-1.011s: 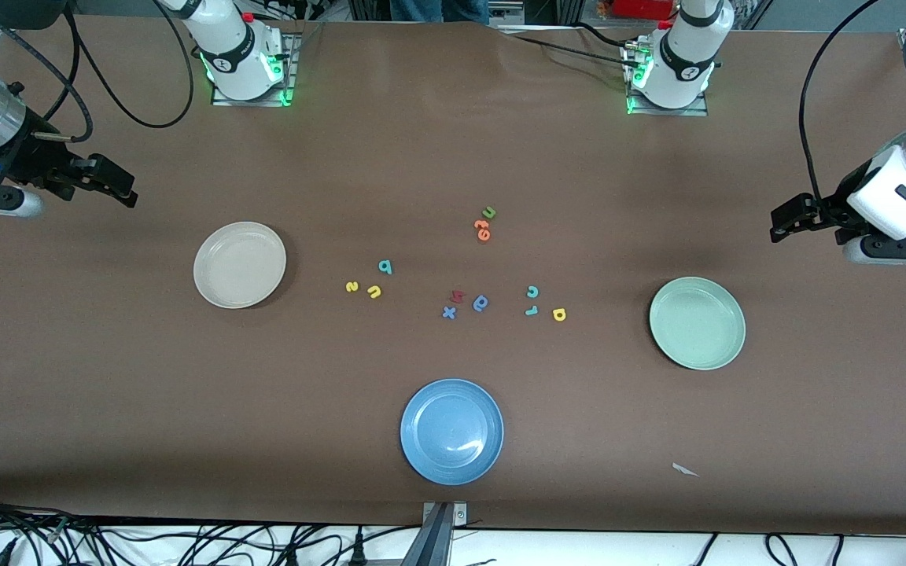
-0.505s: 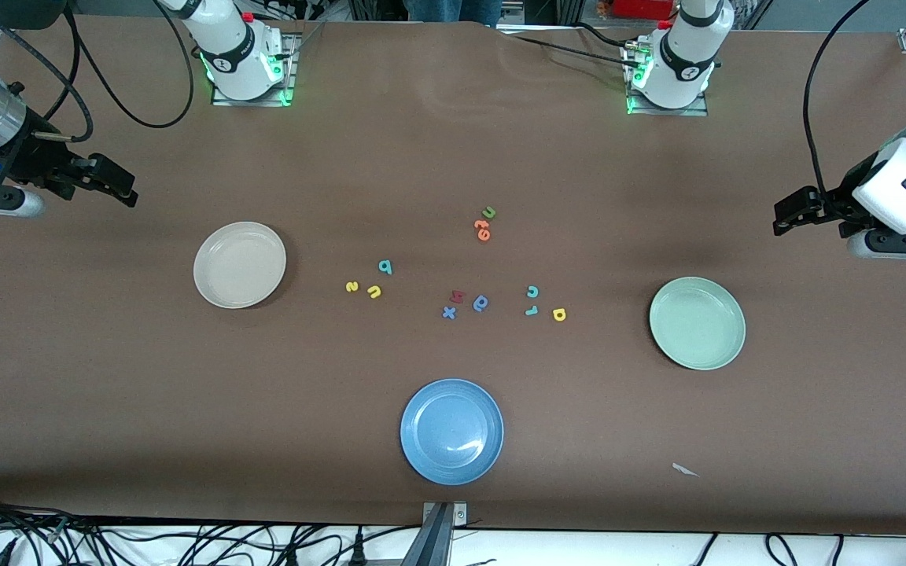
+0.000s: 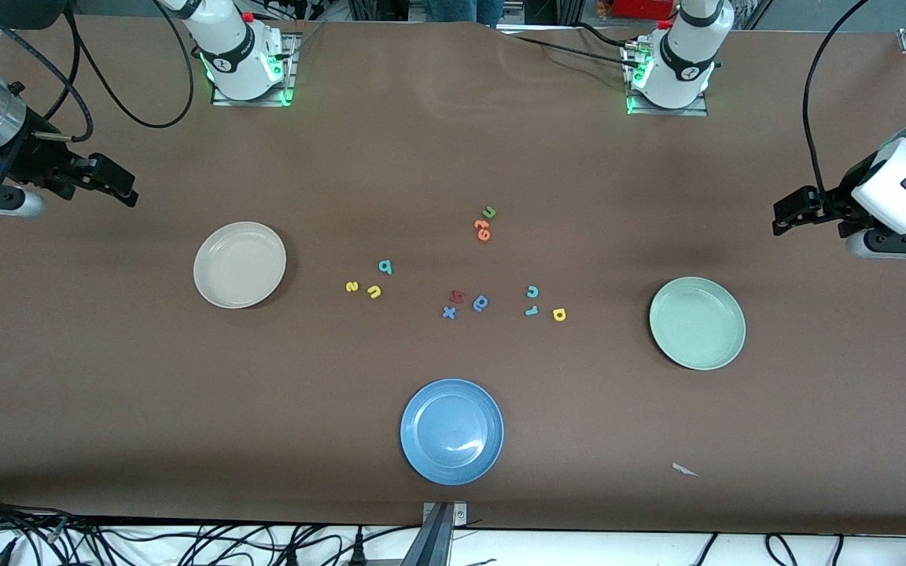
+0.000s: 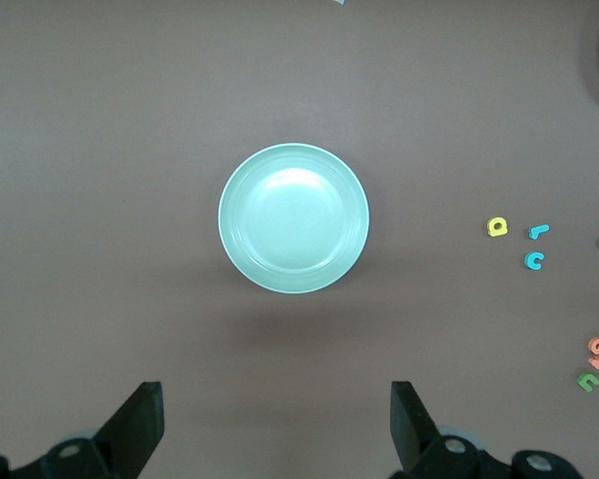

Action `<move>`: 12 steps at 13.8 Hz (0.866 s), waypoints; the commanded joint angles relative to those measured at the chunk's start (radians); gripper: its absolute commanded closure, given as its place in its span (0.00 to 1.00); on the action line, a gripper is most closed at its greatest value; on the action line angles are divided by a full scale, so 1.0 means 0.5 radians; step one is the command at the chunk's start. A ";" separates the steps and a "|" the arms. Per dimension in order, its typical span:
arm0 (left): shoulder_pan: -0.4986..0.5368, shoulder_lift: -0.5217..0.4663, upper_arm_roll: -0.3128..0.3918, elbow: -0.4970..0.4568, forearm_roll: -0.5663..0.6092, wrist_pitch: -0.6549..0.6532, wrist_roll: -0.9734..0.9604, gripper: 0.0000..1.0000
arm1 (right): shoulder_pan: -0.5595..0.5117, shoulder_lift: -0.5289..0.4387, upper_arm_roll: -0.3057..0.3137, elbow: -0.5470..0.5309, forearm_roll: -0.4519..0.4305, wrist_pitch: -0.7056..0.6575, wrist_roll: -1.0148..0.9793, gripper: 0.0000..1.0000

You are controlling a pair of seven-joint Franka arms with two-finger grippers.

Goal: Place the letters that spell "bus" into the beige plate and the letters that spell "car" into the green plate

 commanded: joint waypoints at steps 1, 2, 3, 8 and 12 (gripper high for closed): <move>0.005 -0.013 -0.015 0.030 0.051 -0.047 -0.010 0.00 | -0.001 -0.025 0.005 -0.016 -0.010 -0.016 -0.012 0.00; 0.005 -0.013 -0.015 0.030 0.051 -0.047 -0.010 0.00 | -0.001 -0.025 0.005 -0.013 -0.010 -0.016 -0.012 0.00; 0.005 -0.013 -0.015 0.030 0.051 -0.047 -0.010 0.00 | -0.001 -0.025 0.005 -0.016 -0.010 -0.016 -0.009 0.00; 0.005 -0.013 -0.018 0.030 0.048 -0.047 -0.013 0.00 | -0.001 -0.025 0.005 -0.013 -0.010 -0.016 -0.012 0.00; -0.090 0.143 -0.033 0.027 0.054 -0.028 -0.038 0.00 | 0.005 -0.004 0.012 -0.010 -0.010 -0.022 -0.021 0.00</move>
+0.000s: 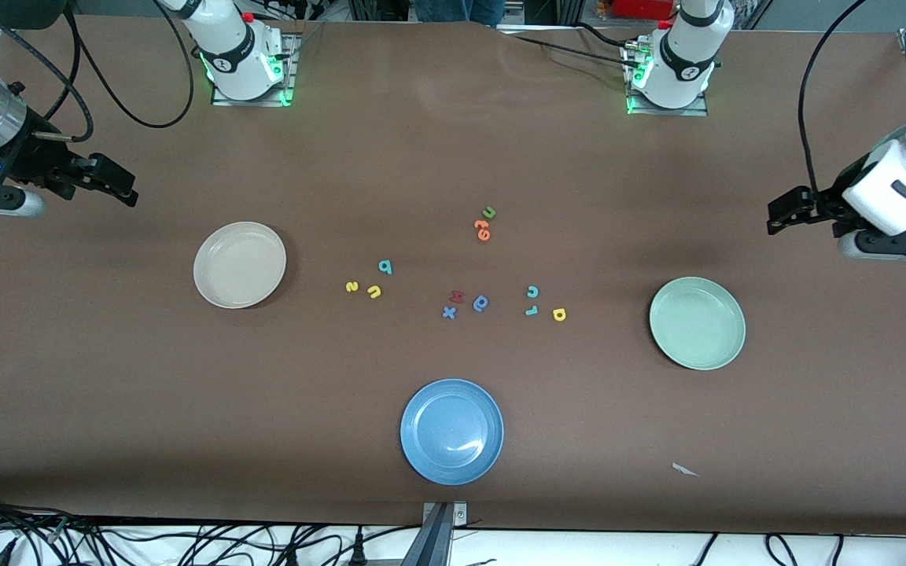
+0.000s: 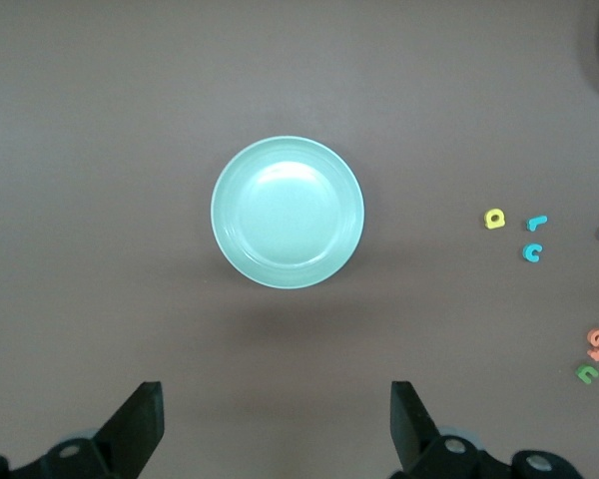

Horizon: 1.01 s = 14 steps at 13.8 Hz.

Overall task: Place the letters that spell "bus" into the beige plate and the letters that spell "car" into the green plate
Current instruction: 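Grasp yellow u with the right gripper while the left gripper grasps yellow o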

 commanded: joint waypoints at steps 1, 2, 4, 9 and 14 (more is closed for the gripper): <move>-0.108 0.178 -0.021 0.038 0.042 0.004 -0.047 0.00 | 0.007 0.016 0.009 -0.010 0.005 -0.021 -0.018 0.00; -0.148 0.252 -0.030 0.035 0.030 0.062 -0.059 0.00 | 0.004 0.028 0.009 -0.010 0.017 -0.018 -0.006 0.00; -0.224 0.427 -0.039 0.022 -0.162 0.243 -0.178 0.00 | 0.004 0.126 0.009 0.008 0.023 -0.018 -0.018 0.00; -0.519 0.798 -0.039 0.001 -0.200 0.783 -0.739 0.00 | 0.087 0.390 0.031 0.109 -0.004 0.040 -0.006 0.00; -0.676 1.068 -0.036 -0.030 -0.191 1.160 -0.998 0.00 | 0.390 0.727 0.031 0.128 -0.016 0.491 0.695 0.00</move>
